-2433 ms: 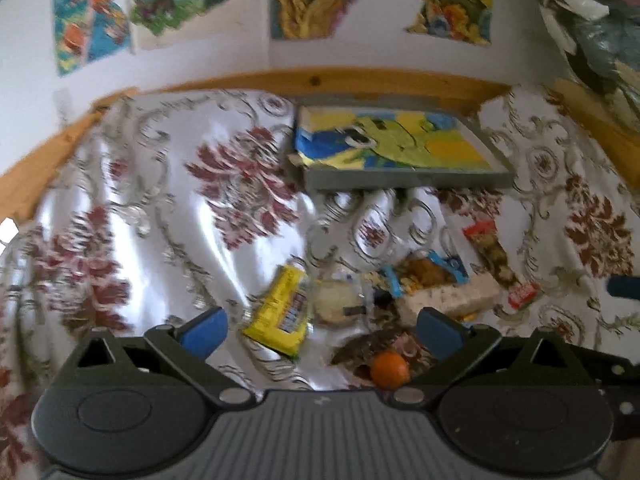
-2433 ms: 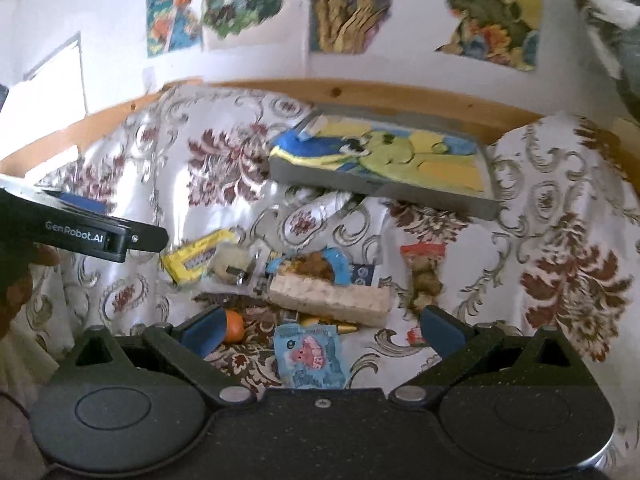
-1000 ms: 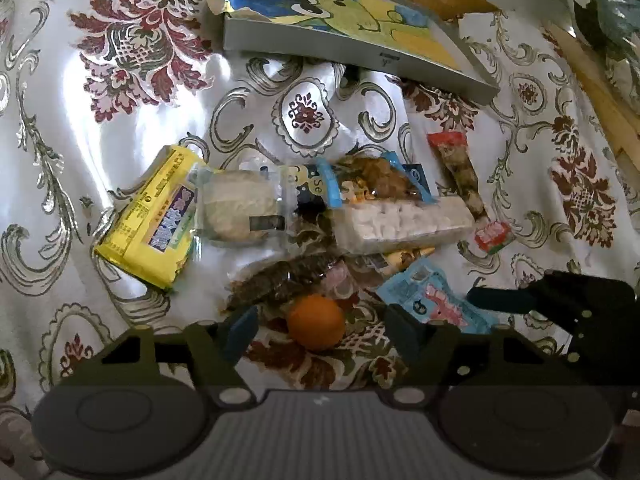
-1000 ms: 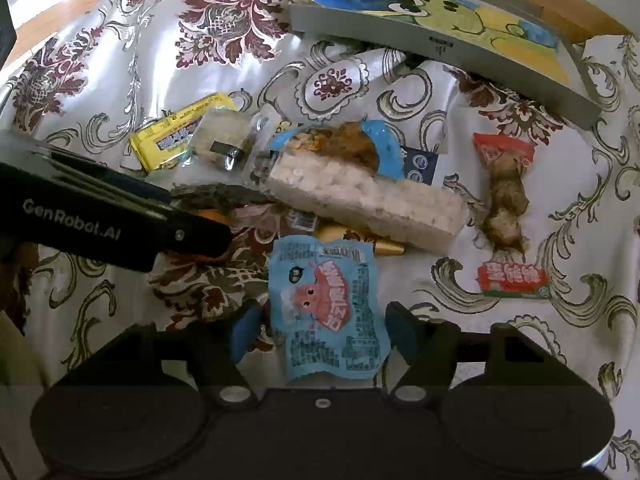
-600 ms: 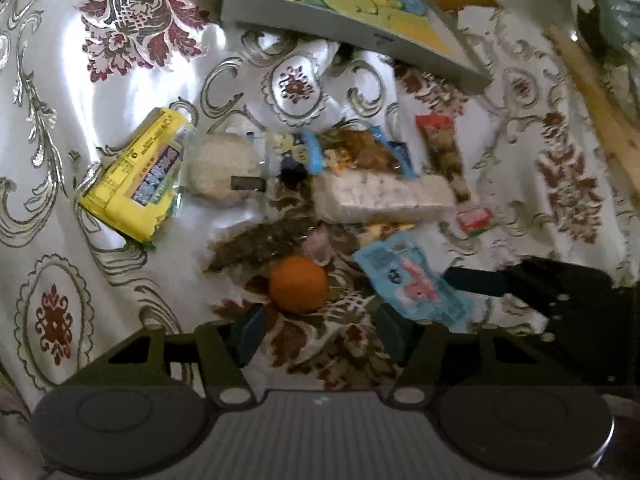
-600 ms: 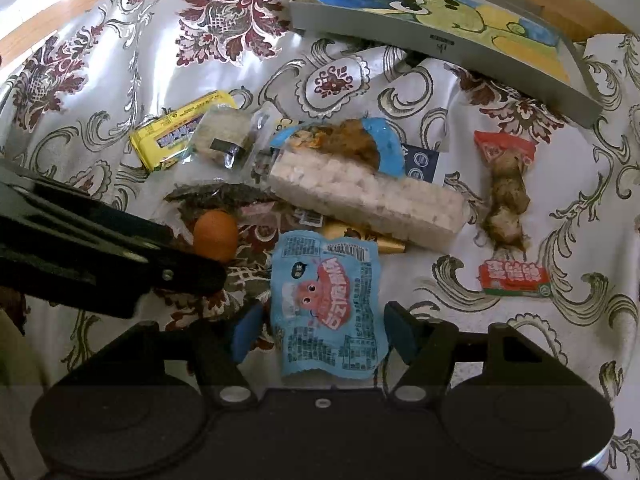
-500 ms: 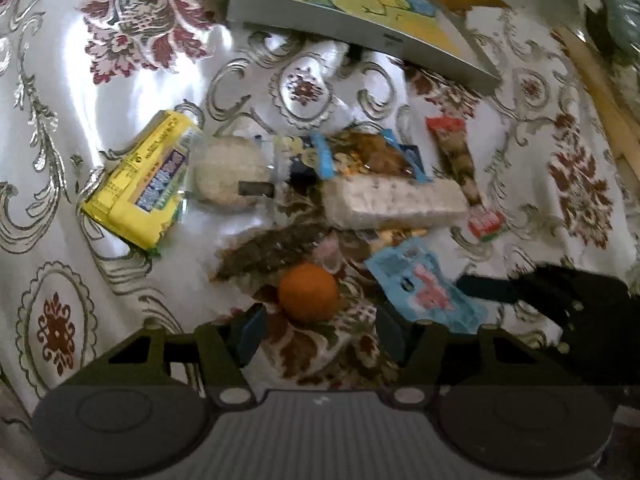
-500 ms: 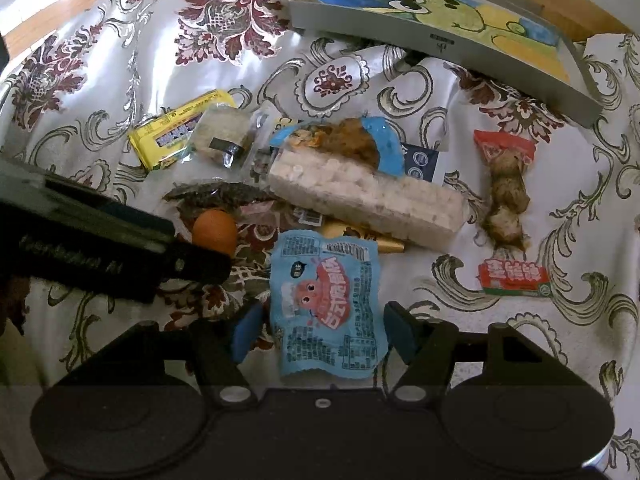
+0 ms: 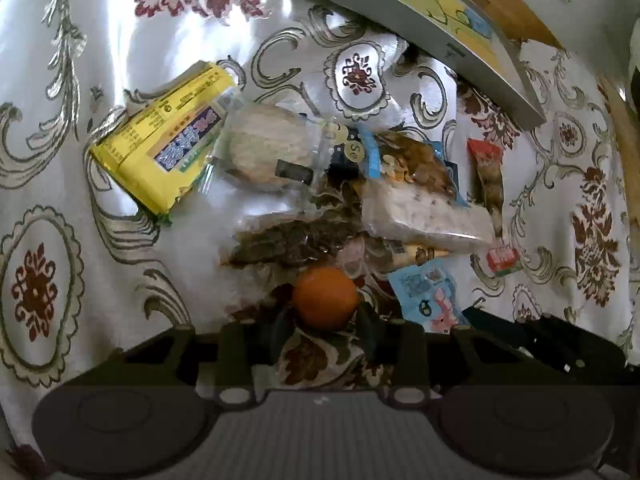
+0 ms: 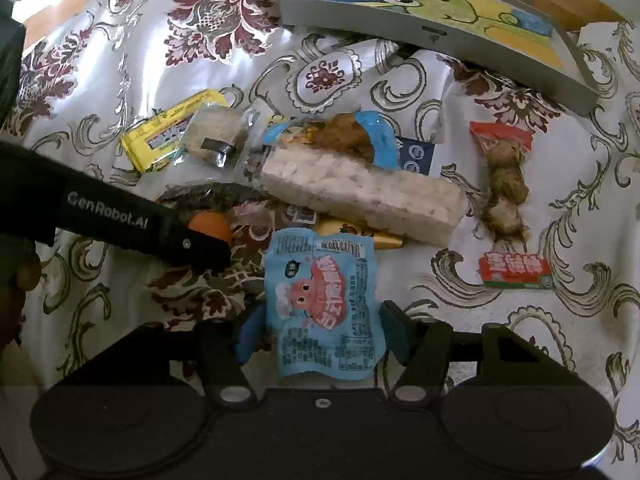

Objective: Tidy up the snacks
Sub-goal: 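Close right tool on blue candy packet while left tool grasps the orange mandarin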

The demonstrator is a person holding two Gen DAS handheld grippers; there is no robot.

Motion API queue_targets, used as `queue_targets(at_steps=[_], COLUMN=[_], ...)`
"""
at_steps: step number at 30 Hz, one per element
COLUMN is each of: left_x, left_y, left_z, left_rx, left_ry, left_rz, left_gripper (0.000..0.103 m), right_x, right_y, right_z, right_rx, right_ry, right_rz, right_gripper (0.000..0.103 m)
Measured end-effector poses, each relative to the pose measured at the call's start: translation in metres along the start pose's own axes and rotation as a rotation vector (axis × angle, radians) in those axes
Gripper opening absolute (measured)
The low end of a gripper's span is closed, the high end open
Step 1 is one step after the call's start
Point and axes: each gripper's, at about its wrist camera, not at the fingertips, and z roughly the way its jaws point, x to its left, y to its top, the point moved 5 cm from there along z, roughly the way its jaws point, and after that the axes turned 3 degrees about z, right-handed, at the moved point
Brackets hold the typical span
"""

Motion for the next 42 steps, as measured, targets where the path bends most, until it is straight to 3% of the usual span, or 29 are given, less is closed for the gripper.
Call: queue_targets(at_steps=[8, 15, 26, 34, 42], left_x=[-0.003, 0.007, -0.005, -0.027, -0.04], left_y=[-0.002, 0.002, -0.006, -0.019, -0.013], left_z=[-0.002, 0.003, -0.005, -0.019, -0.046], left_rx=[-0.016, -0.018, -0.044, -0.097, -0.239], left_ry=[0.007, -0.024, 0.007, 0.019, 0.028], left_rz=[0.004, -0.114, -0.057, 0.071, 0.161], left_gripper=[0.038, 0.041, 0.038, 0.038, 0.038], right_x=[-0.001, -0.002, 0.002, 0.015, 0.005], right_y=[-0.001, -0.001, -0.001, 0.0, 0.012], right_z=[-0.001, 0.001, -0.004, -0.028, -0.06], right_rx=[0.008, 0.008, -0.01, -0.126, -0.304], right_ry=[-0.003, -0.006, -0.023, -0.1, -0.175], right_rz=[0.009, 0.007, -0.029, -0.136, -0.128], right_gripper=[0.063, 0.064, 0.061, 0.06, 0.06])
